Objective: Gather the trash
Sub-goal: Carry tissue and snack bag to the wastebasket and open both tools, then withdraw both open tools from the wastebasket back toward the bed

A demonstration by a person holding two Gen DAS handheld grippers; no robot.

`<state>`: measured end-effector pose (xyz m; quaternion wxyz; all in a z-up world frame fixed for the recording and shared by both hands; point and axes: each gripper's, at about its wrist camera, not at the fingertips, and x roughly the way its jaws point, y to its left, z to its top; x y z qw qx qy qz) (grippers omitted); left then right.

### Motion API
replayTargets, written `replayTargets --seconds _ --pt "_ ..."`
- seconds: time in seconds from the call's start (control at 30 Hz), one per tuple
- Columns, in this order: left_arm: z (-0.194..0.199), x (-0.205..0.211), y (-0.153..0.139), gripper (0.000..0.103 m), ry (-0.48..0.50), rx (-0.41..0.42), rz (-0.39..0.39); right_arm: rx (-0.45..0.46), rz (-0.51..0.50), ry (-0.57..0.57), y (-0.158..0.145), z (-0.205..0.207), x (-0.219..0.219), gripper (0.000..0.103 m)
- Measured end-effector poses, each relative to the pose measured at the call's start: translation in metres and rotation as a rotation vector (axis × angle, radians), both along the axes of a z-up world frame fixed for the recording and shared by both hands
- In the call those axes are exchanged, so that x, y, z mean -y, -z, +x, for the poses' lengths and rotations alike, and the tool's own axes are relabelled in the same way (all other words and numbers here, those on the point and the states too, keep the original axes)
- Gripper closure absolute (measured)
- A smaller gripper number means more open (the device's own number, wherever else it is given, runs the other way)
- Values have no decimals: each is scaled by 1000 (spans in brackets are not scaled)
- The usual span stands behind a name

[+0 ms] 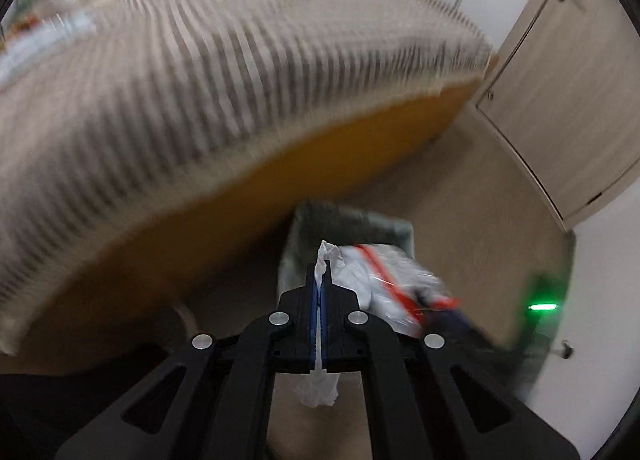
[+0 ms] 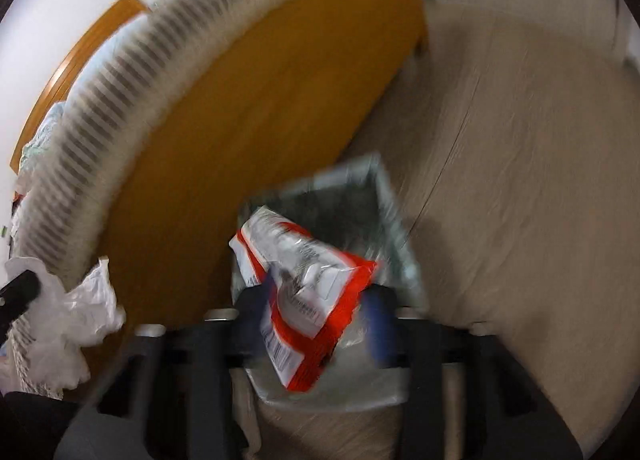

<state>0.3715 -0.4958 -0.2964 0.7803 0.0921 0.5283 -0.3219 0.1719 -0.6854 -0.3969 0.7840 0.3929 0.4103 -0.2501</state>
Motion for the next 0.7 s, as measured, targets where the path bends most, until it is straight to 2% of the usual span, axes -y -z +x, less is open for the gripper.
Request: replayTargets --seconds 0.03,0.07,0.1,0.13,0.27,0.37,0.43,0.47,0.5,0.53,0.63,0.7 --pt "4 8 10 103 1 -1 10 -65 55 -36 23 8 -1 18" --pt "7 17 19 103 15 28 35 -178 130 -94 53 23 -9 18" --pt "9 23 26 103 22 50 59 -228 170 -127 71 29 -17 18" --pt "11 31 38 103 30 71 92 -226 177 -130 78 27 -22 18" --pt "21 48 82 103 43 -26 145 -150 159 -106 71 -5 -26 18" --pt "17 72 102 103 89 8 190 -127 84 -85 53 -26 -7 18" --pt "13 84 113 103 108 20 172 -104 59 -45 44 -40 8 18" --pt "13 89 119 81 111 21 175 -87 54 -24 37 -47 12 18" --pt "14 91 126 19 113 15 194 -80 49 -11 33 -52 17 18" --pt "13 97 136 7 121 -6 254 -75 44 -3 30 -55 20 18" --pt "10 93 151 10 166 -15 307 -77 27 0 29 -54 24 18" --pt "8 92 149 10 173 -2 311 -80 40 0 35 -53 21 18"
